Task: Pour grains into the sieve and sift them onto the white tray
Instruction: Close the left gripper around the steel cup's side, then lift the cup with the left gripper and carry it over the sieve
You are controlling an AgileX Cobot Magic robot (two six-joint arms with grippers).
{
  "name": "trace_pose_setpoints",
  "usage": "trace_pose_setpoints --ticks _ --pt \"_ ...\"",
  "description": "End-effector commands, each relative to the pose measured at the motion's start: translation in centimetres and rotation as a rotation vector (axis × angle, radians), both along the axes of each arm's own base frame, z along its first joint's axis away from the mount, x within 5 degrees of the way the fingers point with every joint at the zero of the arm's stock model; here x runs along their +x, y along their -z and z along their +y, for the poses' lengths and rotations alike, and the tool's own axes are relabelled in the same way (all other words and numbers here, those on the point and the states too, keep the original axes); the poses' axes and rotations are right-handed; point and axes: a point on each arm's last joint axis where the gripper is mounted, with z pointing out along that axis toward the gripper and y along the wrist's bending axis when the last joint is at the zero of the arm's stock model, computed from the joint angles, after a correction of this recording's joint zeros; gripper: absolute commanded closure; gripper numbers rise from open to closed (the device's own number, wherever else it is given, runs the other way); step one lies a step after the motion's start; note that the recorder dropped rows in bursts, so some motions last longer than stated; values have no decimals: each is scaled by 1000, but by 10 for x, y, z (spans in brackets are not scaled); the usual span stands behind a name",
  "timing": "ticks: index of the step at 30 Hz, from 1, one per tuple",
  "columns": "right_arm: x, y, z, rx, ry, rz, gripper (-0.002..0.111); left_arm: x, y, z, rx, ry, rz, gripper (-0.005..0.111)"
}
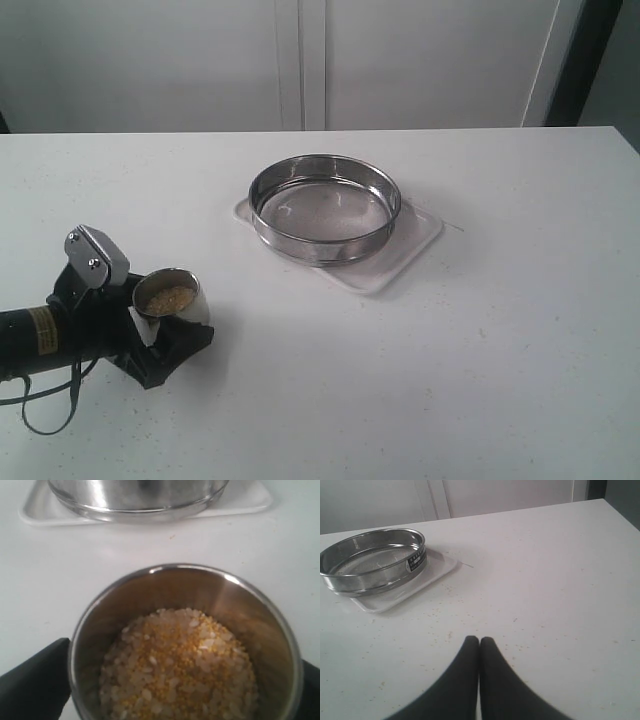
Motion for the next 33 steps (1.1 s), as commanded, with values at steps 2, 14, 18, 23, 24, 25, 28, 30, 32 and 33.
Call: trace_pose_setpoints --ticks 2,14,18,23,24,25,28,30,32,33 --pt "0 1 0 -1 0 -12 108 0 4 -2 -15 7 -16 13" --pt "0 1 0 -1 0 -12 108 1 4 -2 -28 -2 -28 17" --pt "0 1 0 -1 0 -12 108 1 4 -2 -28 -2 -28 42" --pt "0 1 0 -1 0 -12 108 1 4 -2 -28 -2 -28 85" --pt "0 1 0 -1 0 -12 108 1 4 -2 -28 -2 -28 101" --pt "0 1 0 -1 0 -12 108 1 4 -2 -28 -2 -28 107" --pt "0 1 0 -1 0 -12 108 1 4 -2 -28 -2 -28 107" --pt "0 1 0 -1 0 -12 108 1 4 -2 -28 -2 -28 107" --pt "0 1 0 -1 0 -12 108 2 2 -2 -33 -6 -32 107" --pt "0 1 0 -1 0 -12 108 2 -1 -2 -37 -8 -39 107"
